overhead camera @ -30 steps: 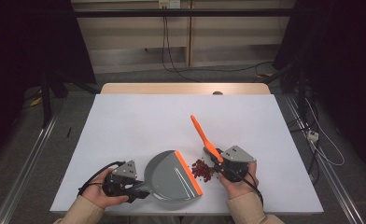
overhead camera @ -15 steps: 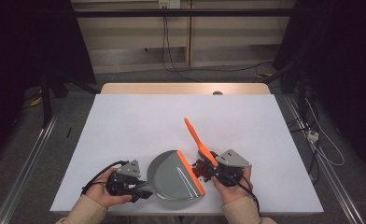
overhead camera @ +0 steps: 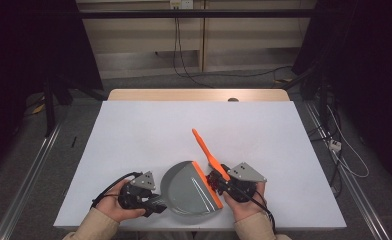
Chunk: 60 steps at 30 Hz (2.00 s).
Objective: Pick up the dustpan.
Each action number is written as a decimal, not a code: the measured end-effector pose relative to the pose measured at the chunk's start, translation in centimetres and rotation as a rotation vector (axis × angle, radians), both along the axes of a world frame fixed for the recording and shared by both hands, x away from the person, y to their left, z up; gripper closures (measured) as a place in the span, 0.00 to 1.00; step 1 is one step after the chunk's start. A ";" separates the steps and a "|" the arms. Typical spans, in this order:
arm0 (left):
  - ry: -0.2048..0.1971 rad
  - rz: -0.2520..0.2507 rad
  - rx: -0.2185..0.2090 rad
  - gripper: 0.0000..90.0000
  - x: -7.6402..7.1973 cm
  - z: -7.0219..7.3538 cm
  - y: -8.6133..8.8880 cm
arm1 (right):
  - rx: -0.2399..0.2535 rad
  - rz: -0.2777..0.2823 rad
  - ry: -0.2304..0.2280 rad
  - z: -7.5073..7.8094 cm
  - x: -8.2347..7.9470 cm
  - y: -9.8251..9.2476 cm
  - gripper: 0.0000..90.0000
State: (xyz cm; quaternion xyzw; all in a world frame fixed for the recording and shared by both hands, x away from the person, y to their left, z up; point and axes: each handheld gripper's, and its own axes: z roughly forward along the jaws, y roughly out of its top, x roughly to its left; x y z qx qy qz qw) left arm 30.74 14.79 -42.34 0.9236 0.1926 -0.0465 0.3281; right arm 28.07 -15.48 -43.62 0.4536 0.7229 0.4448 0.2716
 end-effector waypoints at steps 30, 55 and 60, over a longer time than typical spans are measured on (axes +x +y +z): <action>0.006 -0.017 0.037 0.70 0.4 -0.7 -0.7 | 0.122 0.021 -0.002 -0.2 -0.3 2.5 0.77; 0.004 0.015 0.014 0.70 0.6 -1.0 -0.2 | 0.151 0.002 -0.069 1.2 2.1 -0.8 0.79; 0.004 0.019 -0.004 0.69 0.7 -1.1 -0.2 | 0.138 -0.018 -0.054 0.4 2.5 -1.4 0.79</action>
